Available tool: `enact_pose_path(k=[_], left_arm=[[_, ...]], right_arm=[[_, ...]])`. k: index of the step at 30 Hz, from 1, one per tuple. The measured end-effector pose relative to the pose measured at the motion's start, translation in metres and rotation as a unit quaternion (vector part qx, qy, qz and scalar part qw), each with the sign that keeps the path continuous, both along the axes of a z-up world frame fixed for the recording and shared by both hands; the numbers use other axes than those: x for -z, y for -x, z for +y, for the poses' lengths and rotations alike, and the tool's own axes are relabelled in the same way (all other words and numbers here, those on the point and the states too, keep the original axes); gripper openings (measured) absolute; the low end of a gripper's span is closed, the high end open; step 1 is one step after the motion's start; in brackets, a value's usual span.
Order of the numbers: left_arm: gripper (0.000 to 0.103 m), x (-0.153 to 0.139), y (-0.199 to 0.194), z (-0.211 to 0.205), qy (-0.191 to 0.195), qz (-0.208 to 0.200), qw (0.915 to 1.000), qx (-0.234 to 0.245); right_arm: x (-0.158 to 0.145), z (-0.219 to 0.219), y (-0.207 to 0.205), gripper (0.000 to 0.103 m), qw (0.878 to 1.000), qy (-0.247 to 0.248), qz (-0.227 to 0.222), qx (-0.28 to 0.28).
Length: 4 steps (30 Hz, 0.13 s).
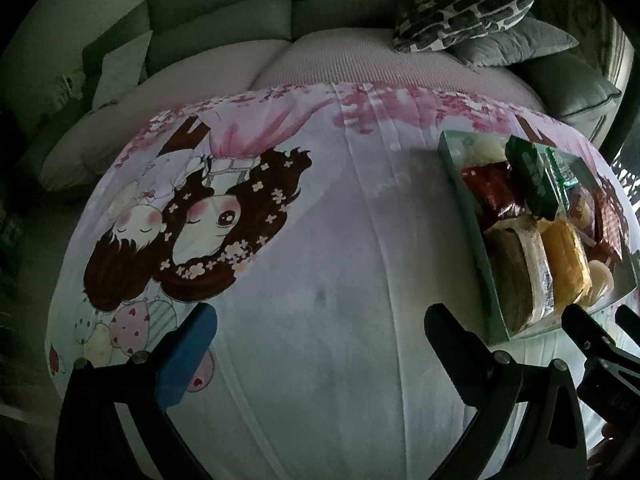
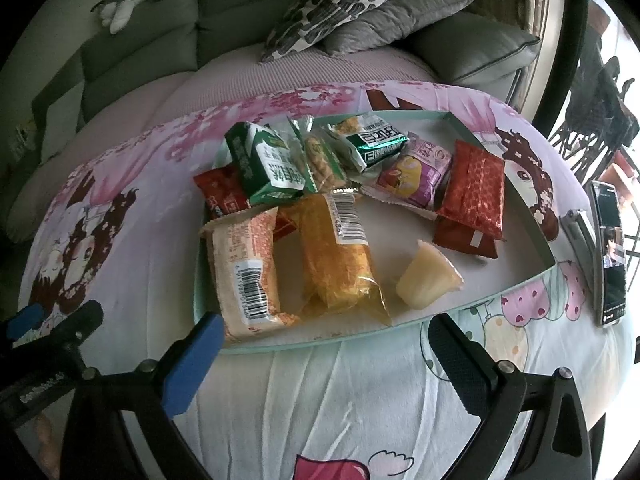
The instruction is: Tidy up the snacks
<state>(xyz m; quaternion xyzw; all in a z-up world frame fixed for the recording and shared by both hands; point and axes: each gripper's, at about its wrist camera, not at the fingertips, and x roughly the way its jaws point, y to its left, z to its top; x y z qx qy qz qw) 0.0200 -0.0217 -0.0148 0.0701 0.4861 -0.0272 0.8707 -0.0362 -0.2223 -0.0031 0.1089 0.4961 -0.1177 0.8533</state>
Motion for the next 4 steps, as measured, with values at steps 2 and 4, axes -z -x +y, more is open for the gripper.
enact_pose_path(k=[2,4], left_arm=[[0.103,-0.0002,-0.0004,0.0011,0.002,0.0,1.0,-0.003],[0.103,-0.0005,-0.0011,0.0019,0.005,0.001,1.0,-0.004]], right_arm=[[0.0001,0.0,0.0003,0.103,1.0,0.0,0.0,0.001],[0.0,-0.0003,0.0005,0.103,1.0,0.0,0.0,0.001]])
